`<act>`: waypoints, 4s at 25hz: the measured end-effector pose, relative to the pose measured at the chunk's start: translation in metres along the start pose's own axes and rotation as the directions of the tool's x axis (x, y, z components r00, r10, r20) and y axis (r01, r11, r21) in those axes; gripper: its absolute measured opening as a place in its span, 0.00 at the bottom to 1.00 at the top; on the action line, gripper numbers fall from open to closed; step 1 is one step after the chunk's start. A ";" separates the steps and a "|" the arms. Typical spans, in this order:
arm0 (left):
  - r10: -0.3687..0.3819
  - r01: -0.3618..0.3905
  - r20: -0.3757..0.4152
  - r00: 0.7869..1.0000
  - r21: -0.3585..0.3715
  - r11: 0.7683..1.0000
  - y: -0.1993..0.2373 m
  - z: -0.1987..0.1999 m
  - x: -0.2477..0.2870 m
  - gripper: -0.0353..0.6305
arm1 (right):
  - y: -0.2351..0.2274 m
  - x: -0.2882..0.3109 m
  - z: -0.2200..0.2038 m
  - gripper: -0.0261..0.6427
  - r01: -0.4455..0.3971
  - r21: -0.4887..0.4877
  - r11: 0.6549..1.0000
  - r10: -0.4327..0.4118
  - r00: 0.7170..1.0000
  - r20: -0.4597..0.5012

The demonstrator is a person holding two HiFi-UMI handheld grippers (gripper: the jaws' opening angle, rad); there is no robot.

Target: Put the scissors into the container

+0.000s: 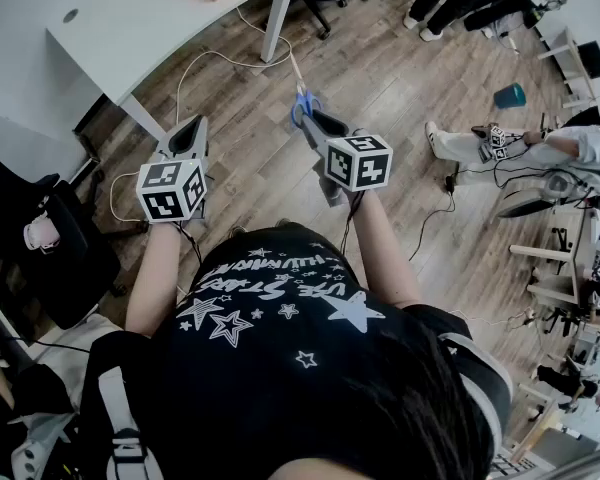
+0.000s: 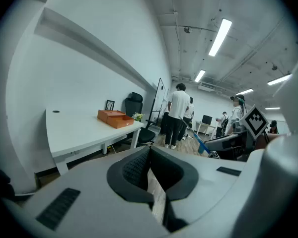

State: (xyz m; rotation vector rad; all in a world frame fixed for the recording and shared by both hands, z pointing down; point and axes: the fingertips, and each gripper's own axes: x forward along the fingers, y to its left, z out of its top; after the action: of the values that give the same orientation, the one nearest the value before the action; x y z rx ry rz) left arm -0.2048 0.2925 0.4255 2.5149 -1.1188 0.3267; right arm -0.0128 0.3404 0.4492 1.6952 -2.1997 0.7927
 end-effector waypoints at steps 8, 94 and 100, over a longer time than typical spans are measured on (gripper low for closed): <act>-0.001 0.001 0.001 1.000 0.012 1.000 -0.009 0.004 0.012 0.08 | -0.017 0.000 0.005 0.18 0.005 0.001 1.000 -0.005 1.000 0.002; 0.313 -0.313 -0.014 0.950 -0.081 0.946 0.339 0.225 0.484 0.08 | -0.230 0.552 0.350 0.18 -0.346 -0.592 0.728 0.170 0.927 -0.333; 0.324 -0.325 -0.025 0.946 -0.088 0.942 0.373 0.235 0.490 0.08 | -0.215 0.578 0.354 0.18 -0.501 -0.742 0.445 0.163 0.861 -0.482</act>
State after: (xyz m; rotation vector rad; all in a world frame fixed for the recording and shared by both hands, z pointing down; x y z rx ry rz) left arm -0.1475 -0.3623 0.4736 2.2433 -1.5125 0.3650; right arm 0.0683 -0.3633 0.5098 0.5532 -2.1016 -0.0387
